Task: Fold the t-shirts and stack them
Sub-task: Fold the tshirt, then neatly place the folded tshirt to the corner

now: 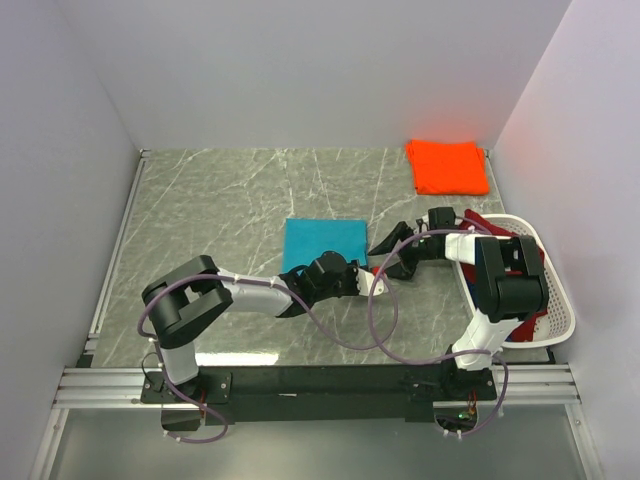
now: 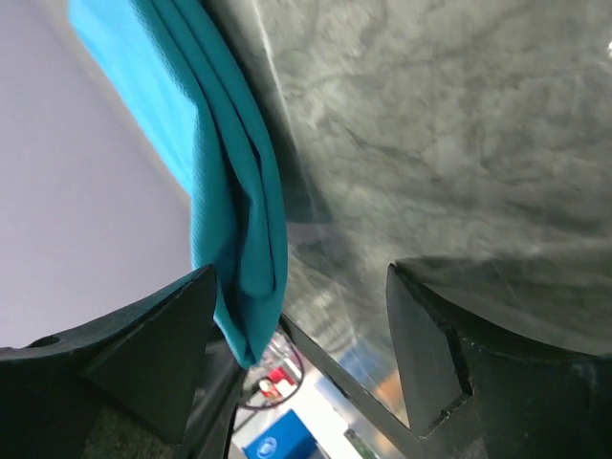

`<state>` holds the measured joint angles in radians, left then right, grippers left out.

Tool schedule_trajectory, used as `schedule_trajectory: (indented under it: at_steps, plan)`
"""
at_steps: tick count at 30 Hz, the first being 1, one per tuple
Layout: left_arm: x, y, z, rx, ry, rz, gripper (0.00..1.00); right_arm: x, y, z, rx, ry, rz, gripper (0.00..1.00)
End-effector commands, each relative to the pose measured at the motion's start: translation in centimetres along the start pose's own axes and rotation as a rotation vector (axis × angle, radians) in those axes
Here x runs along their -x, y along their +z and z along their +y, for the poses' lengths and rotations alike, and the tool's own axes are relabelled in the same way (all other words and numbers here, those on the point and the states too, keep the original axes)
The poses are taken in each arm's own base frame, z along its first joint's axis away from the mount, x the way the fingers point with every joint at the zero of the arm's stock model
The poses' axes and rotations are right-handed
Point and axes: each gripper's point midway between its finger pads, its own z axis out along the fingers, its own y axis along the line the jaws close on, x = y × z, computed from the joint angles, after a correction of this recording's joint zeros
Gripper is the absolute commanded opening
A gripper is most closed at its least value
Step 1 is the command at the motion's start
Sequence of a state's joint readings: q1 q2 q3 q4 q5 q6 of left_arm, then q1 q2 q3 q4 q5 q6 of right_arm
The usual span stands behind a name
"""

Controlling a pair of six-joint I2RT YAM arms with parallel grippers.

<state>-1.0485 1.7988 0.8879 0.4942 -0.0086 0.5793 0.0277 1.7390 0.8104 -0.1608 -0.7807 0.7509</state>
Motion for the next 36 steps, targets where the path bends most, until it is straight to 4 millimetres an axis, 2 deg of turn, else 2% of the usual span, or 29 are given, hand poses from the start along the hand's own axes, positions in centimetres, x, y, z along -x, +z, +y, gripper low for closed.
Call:
schedule_trajectory:
  at_steps: [1,7,13,18,20,23,29,36]
  plan:
    - [3.9,-0.5,1.4,0.019,-0.057,-0.115,0.01,0.7,1.1,0.8,0.047,0.018,-0.043,0.78]
    - [4.2,-0.4,1.7,0.012,-0.063,-0.116,0.01,0.7,2.4,2.3,0.103,0.045,-0.083,0.79]
    - [3.9,-0.4,1.6,0.014,-0.069,-0.116,0.01,0.9,3.3,2.9,0.125,0.069,-0.113,0.79]
    - [4.6,-0.1,2.4,0.032,-0.098,-0.128,0.01,0.3,5.2,2.5,0.1,0.081,-0.088,0.75]
    - [4.7,0.0,2.7,0.045,-0.104,-0.134,0.01,0.3,5.8,2.3,0.093,0.083,-0.084,0.7]
    - [4.8,0.0,2.8,0.044,-0.113,-0.142,0.01,1.0,6.1,2.5,0.102,0.086,-0.111,0.65]
    - [4.9,0.1,2.6,0.034,-0.134,-0.144,0.01,2.8,6.7,3.3,0.096,0.044,-0.182,0.64]
    - [5.0,0.1,2.8,0.035,-0.142,-0.143,0.01,4.6,7.8,3.3,0.083,0.042,-0.231,0.62]
